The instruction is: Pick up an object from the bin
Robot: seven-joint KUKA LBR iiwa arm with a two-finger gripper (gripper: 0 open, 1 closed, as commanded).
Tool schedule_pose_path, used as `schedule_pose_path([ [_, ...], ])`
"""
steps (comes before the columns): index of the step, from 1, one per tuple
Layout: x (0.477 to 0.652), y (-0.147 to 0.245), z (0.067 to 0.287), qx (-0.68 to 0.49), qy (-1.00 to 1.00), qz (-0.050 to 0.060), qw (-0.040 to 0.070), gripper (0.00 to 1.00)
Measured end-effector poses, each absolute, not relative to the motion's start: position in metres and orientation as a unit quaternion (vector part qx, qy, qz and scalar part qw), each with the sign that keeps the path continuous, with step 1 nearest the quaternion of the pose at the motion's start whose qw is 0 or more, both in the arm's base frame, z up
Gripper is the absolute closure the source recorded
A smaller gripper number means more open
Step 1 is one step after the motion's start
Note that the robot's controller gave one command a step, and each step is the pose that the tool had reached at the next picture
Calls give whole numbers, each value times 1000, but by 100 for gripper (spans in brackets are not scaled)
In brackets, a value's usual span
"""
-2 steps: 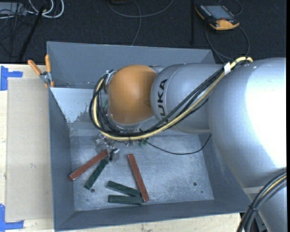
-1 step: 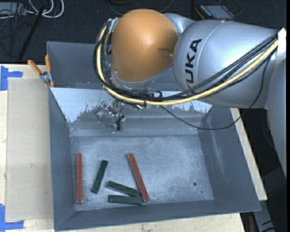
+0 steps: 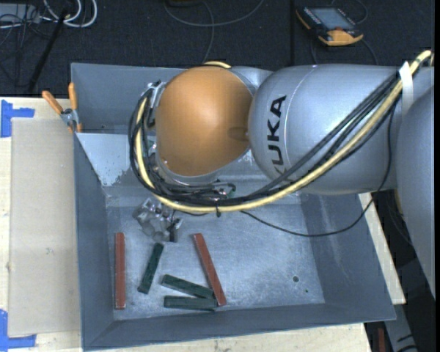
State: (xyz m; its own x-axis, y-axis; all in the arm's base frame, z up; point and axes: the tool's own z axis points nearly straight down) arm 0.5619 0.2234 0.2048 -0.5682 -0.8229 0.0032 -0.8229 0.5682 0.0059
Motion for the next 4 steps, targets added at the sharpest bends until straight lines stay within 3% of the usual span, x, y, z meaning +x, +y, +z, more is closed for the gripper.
schedule_pose_path([
  [1, 565, 222, 207, 462, -887, -1, 0, 0],
  [2, 490, 201, 123, 466, -885, -1, 7, 0],
  [3, 511, 185, 67, 456, -890, 0, 3, 0],
  [4, 513, 186, 70, 456, -890, 0, -1, 100],
])
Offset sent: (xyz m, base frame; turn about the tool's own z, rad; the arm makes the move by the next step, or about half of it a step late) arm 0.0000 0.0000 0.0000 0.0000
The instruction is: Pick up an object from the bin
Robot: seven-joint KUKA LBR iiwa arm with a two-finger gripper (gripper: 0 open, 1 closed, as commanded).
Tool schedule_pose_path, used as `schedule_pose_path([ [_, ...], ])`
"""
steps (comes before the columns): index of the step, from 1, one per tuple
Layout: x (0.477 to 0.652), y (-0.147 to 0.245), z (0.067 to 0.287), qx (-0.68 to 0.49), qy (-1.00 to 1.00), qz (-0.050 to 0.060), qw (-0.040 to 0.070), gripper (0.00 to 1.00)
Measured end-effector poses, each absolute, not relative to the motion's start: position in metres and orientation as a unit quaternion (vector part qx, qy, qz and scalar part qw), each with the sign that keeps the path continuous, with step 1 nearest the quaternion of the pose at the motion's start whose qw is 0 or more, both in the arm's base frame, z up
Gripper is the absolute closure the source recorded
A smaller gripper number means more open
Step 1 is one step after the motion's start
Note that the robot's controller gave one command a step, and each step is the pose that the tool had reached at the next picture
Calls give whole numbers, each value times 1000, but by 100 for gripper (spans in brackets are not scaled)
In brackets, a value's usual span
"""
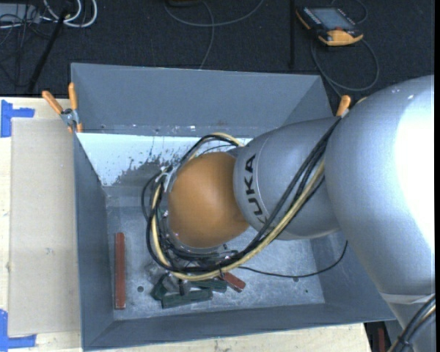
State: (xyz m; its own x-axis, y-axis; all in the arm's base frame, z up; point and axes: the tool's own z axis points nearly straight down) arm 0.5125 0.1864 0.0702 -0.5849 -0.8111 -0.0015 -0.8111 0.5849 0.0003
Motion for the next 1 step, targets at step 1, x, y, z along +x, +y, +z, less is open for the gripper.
schedule_pose_path([
  [1, 492, 195, 69, -481, 877, 1, -1, 100],
])
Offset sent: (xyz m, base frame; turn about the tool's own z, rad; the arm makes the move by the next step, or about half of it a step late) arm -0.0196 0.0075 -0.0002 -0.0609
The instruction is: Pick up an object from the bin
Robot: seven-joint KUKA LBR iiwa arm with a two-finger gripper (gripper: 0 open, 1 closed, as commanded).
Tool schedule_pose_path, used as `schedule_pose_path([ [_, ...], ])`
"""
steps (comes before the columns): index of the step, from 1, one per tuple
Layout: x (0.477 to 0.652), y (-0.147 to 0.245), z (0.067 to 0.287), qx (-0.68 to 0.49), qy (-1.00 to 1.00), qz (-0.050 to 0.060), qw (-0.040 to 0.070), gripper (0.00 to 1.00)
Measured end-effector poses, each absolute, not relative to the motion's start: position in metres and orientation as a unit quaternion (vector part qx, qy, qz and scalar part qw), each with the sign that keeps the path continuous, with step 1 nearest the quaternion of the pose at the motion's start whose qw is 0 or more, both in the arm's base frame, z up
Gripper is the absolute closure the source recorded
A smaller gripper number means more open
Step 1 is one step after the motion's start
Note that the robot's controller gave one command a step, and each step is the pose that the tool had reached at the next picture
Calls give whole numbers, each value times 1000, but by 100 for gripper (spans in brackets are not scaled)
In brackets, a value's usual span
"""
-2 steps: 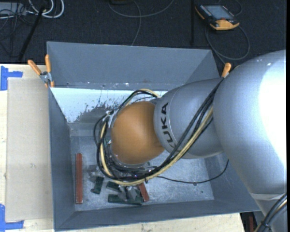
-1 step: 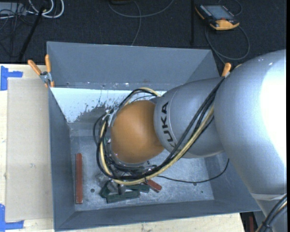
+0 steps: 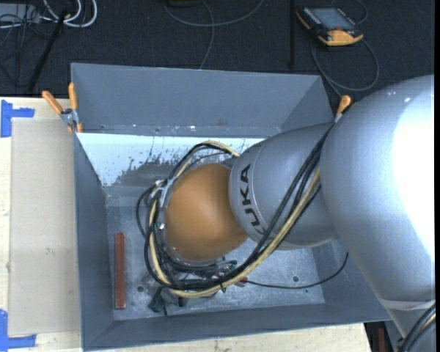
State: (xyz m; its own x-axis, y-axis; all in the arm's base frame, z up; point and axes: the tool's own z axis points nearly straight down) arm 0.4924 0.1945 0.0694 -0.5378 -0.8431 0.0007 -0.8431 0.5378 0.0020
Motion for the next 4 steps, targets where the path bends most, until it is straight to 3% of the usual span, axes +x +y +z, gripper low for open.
schedule_pose_path([
  [1, 493, 194, 69, 480, -877, -1, 1, 100],
  [2, 479, 188, 81, 490, -872, 0, -1, 100],
  [3, 516, 238, 69, 495, -869, -1, -2, 100],
  [4, 509, 236, 70, 495, -869, -1, 1, 100],
])
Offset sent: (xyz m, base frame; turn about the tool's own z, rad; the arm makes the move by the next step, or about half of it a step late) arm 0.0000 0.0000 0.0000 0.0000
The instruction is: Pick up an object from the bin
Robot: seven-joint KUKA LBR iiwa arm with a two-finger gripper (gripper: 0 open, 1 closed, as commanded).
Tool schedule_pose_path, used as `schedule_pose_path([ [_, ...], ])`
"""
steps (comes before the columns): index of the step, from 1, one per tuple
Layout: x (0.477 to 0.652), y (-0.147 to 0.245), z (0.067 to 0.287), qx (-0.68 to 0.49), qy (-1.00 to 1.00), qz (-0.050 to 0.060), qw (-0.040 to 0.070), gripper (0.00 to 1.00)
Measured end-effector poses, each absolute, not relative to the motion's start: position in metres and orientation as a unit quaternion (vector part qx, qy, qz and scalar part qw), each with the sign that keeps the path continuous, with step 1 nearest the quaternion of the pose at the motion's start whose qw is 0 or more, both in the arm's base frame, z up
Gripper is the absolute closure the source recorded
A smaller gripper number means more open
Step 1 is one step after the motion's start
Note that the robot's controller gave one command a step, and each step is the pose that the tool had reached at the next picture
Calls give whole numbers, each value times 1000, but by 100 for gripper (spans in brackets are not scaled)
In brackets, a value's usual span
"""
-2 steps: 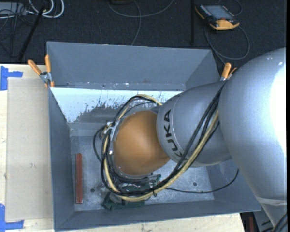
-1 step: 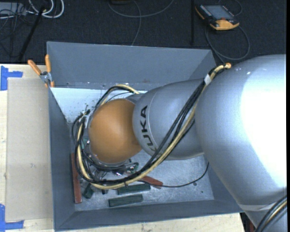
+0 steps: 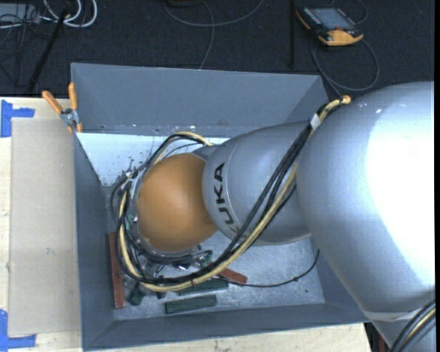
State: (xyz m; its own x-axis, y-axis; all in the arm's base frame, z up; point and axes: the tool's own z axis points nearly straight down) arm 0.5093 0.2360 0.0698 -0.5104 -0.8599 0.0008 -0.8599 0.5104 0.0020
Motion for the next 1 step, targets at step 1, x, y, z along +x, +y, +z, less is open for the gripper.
schedule_pose_path([
  [1, 506, 237, 98, 501, -865, 0, -1, 100],
])
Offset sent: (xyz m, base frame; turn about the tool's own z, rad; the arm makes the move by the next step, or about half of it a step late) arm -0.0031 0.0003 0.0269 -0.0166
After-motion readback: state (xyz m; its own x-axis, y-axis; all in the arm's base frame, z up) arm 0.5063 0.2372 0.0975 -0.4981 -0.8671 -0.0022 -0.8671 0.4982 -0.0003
